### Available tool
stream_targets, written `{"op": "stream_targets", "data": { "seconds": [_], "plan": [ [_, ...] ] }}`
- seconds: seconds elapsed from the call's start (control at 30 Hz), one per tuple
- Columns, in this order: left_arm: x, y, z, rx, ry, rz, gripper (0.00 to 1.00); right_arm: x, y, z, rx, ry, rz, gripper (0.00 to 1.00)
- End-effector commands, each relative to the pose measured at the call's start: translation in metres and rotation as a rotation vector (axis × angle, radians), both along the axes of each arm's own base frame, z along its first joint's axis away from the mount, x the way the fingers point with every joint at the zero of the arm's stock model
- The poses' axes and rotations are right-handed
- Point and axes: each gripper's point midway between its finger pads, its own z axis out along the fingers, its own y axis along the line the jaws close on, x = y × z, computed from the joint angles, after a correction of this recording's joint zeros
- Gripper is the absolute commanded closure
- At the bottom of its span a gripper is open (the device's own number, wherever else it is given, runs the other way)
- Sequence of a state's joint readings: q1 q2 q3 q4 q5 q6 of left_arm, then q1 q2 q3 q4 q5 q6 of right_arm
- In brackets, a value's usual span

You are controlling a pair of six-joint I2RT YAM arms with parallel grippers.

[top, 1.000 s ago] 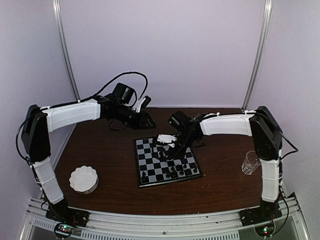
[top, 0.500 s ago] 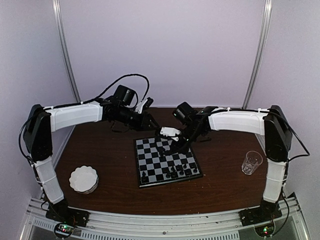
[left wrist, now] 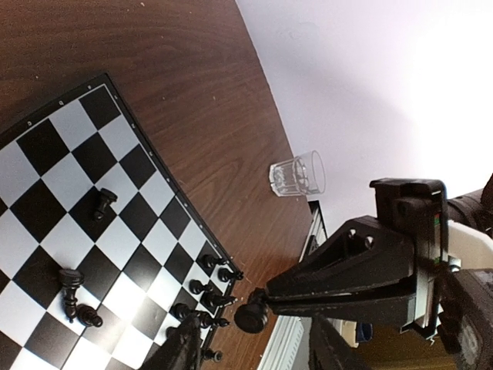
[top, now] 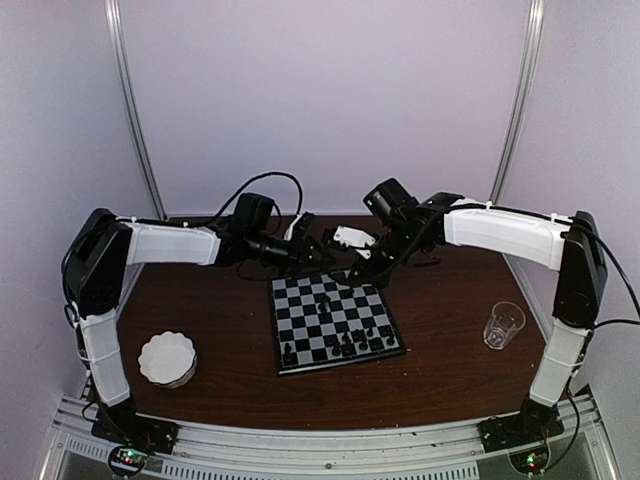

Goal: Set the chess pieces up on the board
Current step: Pass from the right arm to the left

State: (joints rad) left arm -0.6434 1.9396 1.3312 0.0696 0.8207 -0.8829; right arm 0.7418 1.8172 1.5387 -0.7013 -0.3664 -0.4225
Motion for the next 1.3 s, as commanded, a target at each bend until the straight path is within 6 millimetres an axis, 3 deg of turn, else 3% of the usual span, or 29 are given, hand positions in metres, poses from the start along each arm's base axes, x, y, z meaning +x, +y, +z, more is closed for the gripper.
{"op": "stream_targets", "data": {
  "seconds": [0.0, 0.77, 1.07, 1.27],
  "plan": [
    [-0.004, -0.012, 0.014, -0.113, 0.049, -0.022, 0.52, 0.003, 0.002, 0.022, 0.041, -0.017, -0.013, 0.95],
    [-0.014, -0.022, 0.003, -0.112, 0.124, -0.042, 0.60, 0.013, 0.007, 0.030, 0.060, -0.034, -0.035, 0.95],
    [-0.015, -0.023, 0.003, -0.117, 0.132, -0.042, 0.69, 0.015, 0.007, 0.029, 0.062, -0.037, -0.042, 0.95],
    [-0.015, -0.023, 0.002, -0.119, 0.139, -0.043, 0.71, 0.016, 0.007, 0.030, 0.062, -0.040, -0.048, 0.95]
  ]
}}
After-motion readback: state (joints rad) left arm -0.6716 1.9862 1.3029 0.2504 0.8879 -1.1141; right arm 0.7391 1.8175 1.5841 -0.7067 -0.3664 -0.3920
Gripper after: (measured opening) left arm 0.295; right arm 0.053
